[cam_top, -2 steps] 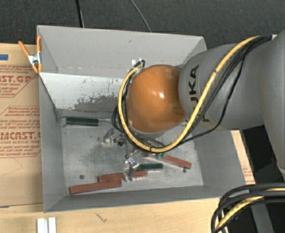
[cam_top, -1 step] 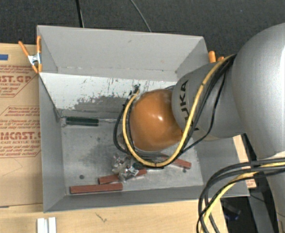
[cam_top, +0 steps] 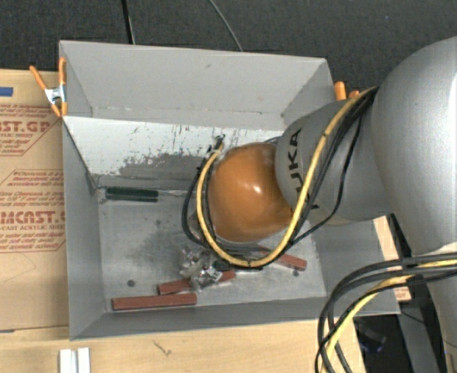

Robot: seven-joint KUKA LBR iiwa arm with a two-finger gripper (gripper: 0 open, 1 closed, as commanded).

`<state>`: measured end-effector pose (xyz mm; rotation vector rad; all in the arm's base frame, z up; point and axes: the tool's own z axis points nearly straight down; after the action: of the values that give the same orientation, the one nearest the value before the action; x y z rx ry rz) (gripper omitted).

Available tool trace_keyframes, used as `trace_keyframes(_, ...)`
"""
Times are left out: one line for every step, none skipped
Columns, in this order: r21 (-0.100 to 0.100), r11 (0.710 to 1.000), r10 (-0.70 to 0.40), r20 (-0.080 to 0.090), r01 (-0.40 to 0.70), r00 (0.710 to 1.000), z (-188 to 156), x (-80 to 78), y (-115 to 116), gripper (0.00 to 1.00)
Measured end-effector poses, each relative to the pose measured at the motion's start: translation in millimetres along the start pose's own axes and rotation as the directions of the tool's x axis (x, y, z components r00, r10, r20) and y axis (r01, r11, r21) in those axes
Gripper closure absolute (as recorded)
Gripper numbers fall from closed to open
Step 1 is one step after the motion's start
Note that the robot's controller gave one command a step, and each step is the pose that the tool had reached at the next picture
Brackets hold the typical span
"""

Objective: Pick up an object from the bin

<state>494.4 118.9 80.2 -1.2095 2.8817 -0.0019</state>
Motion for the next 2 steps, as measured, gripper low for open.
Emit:
trace_keyframes(-0.009, 1.000, 0.006, -0.014, -0.006, 1.000, -39, -1.4, 3, 1.00)
trace_keyframes(-0.006, 0.996, 0.087, -0.012, -0.087, 0.996, -182, 1.7, 6, 1.00)
